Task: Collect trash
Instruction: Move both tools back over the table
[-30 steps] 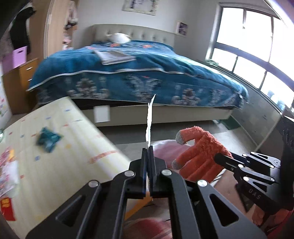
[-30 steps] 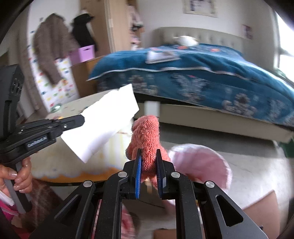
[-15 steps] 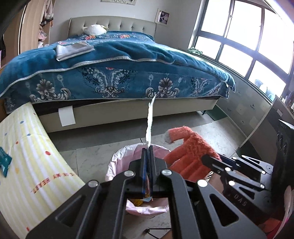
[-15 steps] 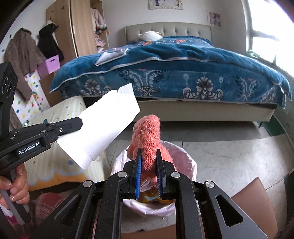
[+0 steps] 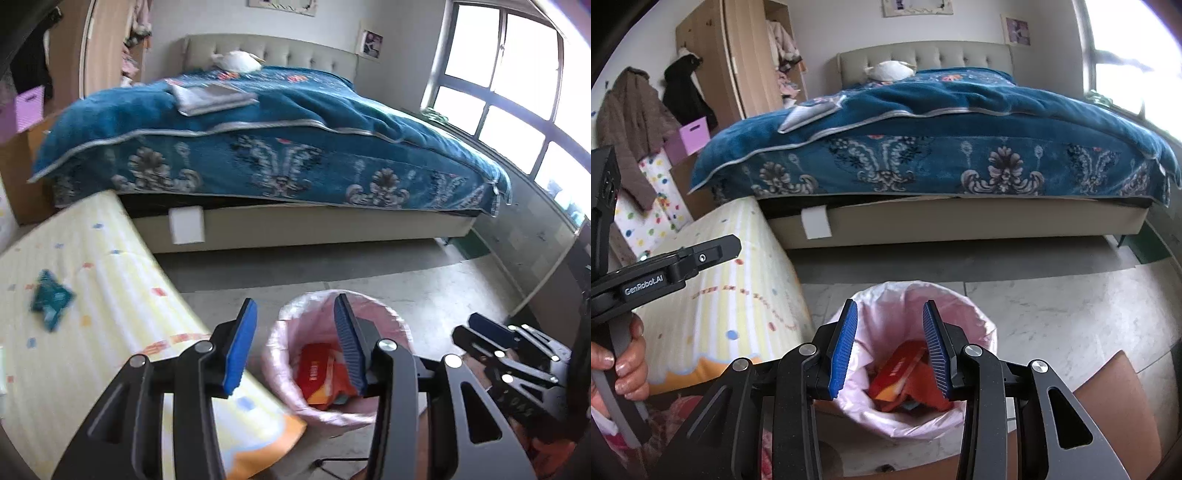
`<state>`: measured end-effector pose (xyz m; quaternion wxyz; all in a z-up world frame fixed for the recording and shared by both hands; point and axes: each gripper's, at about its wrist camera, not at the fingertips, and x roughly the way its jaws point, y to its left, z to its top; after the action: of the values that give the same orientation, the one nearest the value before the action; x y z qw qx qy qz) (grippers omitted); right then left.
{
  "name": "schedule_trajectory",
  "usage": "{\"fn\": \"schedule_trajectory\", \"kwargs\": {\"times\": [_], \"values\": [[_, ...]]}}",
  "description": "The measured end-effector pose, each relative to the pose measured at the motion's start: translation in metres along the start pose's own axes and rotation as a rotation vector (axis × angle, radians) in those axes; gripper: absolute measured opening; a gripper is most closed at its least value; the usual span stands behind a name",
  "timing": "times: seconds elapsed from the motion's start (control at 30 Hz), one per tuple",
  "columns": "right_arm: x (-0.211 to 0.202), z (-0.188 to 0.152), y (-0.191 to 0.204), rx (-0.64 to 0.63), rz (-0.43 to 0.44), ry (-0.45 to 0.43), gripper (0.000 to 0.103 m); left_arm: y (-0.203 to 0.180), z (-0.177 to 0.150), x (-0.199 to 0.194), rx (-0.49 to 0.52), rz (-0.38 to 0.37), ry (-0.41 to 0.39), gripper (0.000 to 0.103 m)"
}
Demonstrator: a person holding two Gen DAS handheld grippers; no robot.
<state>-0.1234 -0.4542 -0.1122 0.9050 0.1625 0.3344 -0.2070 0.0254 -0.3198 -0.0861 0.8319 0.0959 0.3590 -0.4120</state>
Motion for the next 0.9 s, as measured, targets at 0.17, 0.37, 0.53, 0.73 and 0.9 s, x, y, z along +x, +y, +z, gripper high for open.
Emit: {"fn": "schedule_trajectory", "kwargs": {"times": [0.17, 0.37, 0.53, 0.73, 0.9], "values": [[-0.009, -0.002, 0.033, -0.064, 0.082, -0.003, 0.039, 0.025, -0.014, -0.037, 0.000, 0.097, -0.027, 0.049], [-0.014, 0.001, 0.090, -0.174, 0.180, -0.003, 0.039, 0.069, -0.034, -0.085, -0.058, 0.200, -0.057, 0.051], [-0.013, 0.001, 0.142, -0.259, 0.252, -0.012, 0.039, 0.117, -0.049, -0.127, -0.139, 0.299, -0.097, 0.054], [0.001, 0.004, 0.211, -0.382, 0.329, 0.000, 0.049, 0.179, -0.070, -0.164, -0.251, 0.431, -0.122, 0.064], [0.025, 0.009, 0.264, -0.456, 0.358, 0.011, 0.056, 0.231, -0.084, -0.179, -0.350, 0.529, -0.107, 0.071]]}}
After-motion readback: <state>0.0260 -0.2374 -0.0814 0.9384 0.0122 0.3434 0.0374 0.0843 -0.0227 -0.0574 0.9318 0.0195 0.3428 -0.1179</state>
